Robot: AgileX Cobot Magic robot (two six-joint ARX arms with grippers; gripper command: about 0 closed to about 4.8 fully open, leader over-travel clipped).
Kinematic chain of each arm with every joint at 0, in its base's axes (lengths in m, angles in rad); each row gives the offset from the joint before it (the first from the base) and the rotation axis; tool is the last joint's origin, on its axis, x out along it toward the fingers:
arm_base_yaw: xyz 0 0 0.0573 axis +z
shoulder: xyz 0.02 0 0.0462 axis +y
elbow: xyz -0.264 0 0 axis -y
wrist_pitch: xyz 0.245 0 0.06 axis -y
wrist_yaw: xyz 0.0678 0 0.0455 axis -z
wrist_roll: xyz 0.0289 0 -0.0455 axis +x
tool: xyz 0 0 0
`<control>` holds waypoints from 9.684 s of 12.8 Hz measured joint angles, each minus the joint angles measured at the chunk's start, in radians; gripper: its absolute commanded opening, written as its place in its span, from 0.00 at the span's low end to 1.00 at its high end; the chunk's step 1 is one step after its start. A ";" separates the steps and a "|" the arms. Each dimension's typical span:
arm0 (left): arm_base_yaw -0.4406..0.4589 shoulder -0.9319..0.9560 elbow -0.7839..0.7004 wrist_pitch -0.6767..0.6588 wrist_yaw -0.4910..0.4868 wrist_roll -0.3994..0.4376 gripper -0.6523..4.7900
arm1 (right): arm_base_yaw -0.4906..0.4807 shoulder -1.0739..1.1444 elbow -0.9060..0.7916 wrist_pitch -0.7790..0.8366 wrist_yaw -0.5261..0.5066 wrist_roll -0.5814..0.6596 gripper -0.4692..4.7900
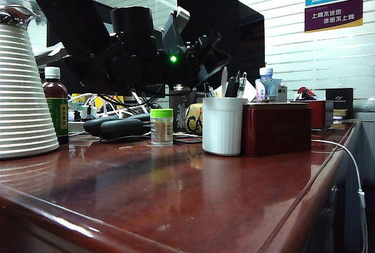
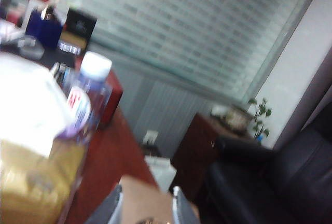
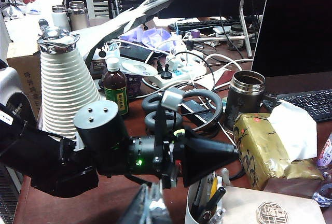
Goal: Pick up all the pens on the desk and put them into the pen holder one by one.
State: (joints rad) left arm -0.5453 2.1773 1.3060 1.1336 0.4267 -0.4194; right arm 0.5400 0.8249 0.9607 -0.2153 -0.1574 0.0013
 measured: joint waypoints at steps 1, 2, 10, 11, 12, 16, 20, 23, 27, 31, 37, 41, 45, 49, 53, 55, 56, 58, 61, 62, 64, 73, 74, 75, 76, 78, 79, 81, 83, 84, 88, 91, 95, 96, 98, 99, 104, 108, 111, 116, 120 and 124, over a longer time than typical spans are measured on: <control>0.000 -0.001 0.000 0.019 0.000 0.000 0.35 | 0.000 0.000 0.000 0.000 0.000 0.000 0.08; 0.000 -0.001 0.000 0.020 0.000 0.000 0.35 | 0.000 0.000 0.000 0.000 0.000 0.000 0.08; 0.112 -0.095 0.284 -0.687 -0.090 -0.076 0.35 | 0.000 -0.003 0.000 -0.002 0.004 0.000 0.08; 0.109 -0.083 0.480 -1.018 -0.111 -0.044 0.35 | 0.000 -0.004 0.000 -0.012 0.004 0.000 0.08; 0.107 -0.081 0.522 -1.069 -0.116 -0.042 0.34 | 0.000 -0.004 0.000 -0.015 0.004 0.000 0.08; 0.124 0.077 0.702 -1.275 -0.049 -0.134 0.34 | 0.000 -0.004 0.000 -0.037 0.003 0.000 0.08; 0.125 0.222 0.998 -1.479 -0.024 -0.134 0.34 | 0.000 -0.004 0.000 -0.037 0.003 0.000 0.08; 0.128 0.317 1.072 -1.595 0.009 -0.126 0.70 | 0.000 -0.004 0.000 -0.037 0.003 0.000 0.08; 0.125 0.340 1.088 -1.629 0.061 -0.107 0.70 | 0.000 -0.004 0.000 -0.037 0.003 0.000 0.08; 0.123 0.356 1.160 -1.775 0.111 -0.079 0.69 | 0.000 -0.004 0.000 -0.037 0.003 0.000 0.08; 0.127 0.349 1.165 -1.835 0.120 -0.055 0.69 | 0.000 -0.004 0.000 -0.037 0.003 0.000 0.08; 0.139 0.344 1.165 -1.862 0.058 -0.051 0.69 | 0.000 -0.004 0.000 -0.037 0.003 0.000 0.08; 0.128 0.352 1.226 -1.692 0.125 -0.159 0.64 | 0.000 -0.004 0.000 -0.037 0.003 0.000 0.08; 0.101 0.425 1.225 -1.587 0.274 -0.257 0.64 | 0.001 -0.004 0.000 -0.037 0.003 0.000 0.08; 0.148 0.431 1.225 -1.673 0.217 -0.199 0.64 | 0.000 -0.004 0.000 -0.037 0.003 0.000 0.08; 0.171 0.432 1.225 -1.711 0.175 -0.164 0.64 | 0.000 0.000 0.000 -0.034 0.003 0.000 0.08; 0.166 0.432 1.225 -1.704 0.175 -0.161 0.64 | 0.000 0.000 0.000 -0.033 0.003 0.000 0.08; 0.150 0.436 1.226 -1.658 0.193 -0.161 0.63 | 0.000 0.000 0.000 -0.030 0.003 0.000 0.08; 0.147 0.452 1.225 -1.653 0.174 -0.162 0.63 | 0.000 0.000 0.000 -0.030 0.003 0.000 0.08; 0.144 0.453 1.225 -1.653 0.174 -0.161 0.63 | 0.000 0.000 0.000 -0.030 0.003 0.000 0.08; 0.125 0.453 1.225 -1.649 0.136 -0.156 0.63 | 0.000 0.000 0.000 -0.030 0.003 0.000 0.08; 0.101 0.517 1.224 -1.669 0.055 -0.134 0.62 | 0.000 0.000 0.000 -0.030 0.003 0.000 0.08; 0.101 0.517 1.224 -1.669 0.051 -0.134 0.59 | 0.000 0.000 0.000 -0.030 0.003 0.000 0.08; 0.100 0.528 1.228 -1.668 0.041 -0.132 0.58 | 0.000 0.000 0.000 -0.010 0.003 0.000 0.08; 0.100 0.529 1.229 -1.668 0.042 -0.131 0.56 | 0.000 0.000 0.000 0.000 0.003 0.000 0.08; 0.099 0.536 1.231 -1.669 0.041 -0.114 0.56 | 0.000 0.000 0.000 0.000 0.003 0.000 0.08; 0.099 0.536 1.232 -1.668 0.042 -0.110 0.54 | 0.000 0.000 0.000 0.000 0.003 0.000 0.08; 0.099 0.541 1.232 -1.677 0.028 -0.084 0.25 | 0.000 0.000 0.000 0.000 0.003 0.000 0.08; 0.102 0.544 1.233 -1.680 0.026 -0.051 0.21 | 0.000 0.000 0.000 0.016 0.003 0.000 0.08; 0.103 0.544 1.233 -1.683 0.026 -0.041 0.21 | 0.000 0.000 0.000 0.028 0.003 0.000 0.08; 0.102 0.544 1.232 -1.666 0.030 -0.045 0.16 | 0.000 0.000 0.000 0.030 0.003 0.000 0.08; 0.104 0.526 1.227 -1.650 0.034 -0.051 0.16 | 0.000 0.000 0.000 0.030 0.003 0.000 0.08; 0.104 0.513 1.228 -1.638 0.032 -0.045 0.16 | 0.000 0.000 0.000 0.030 0.003 0.000 0.08; 0.104 0.514 1.232 -1.641 0.032 -0.044 0.16 | 0.000 0.000 0.000 0.030 0.003 0.000 0.08; 0.139 0.512 1.329 -1.640 -0.001 -0.021 0.16 | 0.000 0.000 0.000 0.030 0.001 0.000 0.08; 0.148 0.506 1.339 -1.641 -0.005 -0.020 0.16 | 0.000 0.000 0.000 0.030 0.001 0.000 0.08; 0.154 0.383 1.338 -1.512 0.169 -0.003 0.11 | 0.000 -0.001 0.000 0.030 0.000 0.000 0.08; 0.142 0.296 1.339 -1.346 0.366 -0.015 0.11 | 0.000 -0.025 0.000 0.016 0.001 0.000 0.08; 0.100 0.287 1.338 -0.729 0.401 -0.247 0.11 | 0.000 -0.053 0.000 0.014 0.001 0.000 0.08; 0.119 0.118 1.338 -0.782 0.381 -0.299 0.11 | 0.000 -0.053 0.000 0.014 0.001 0.000 0.08; 0.058 0.016 1.220 -1.038 0.266 0.053 0.11 | 0.002 -0.085 0.000 -0.010 -0.026 -0.001 0.08; 0.060 -0.004 1.142 -0.675 0.364 -0.364 0.11 | -0.001 -0.050 0.000 0.098 0.035 -0.052 0.10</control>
State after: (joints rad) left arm -0.4854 2.1735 2.4481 0.4587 0.7910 -0.7837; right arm 0.5392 0.7746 0.9604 -0.1173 -0.1219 -0.0509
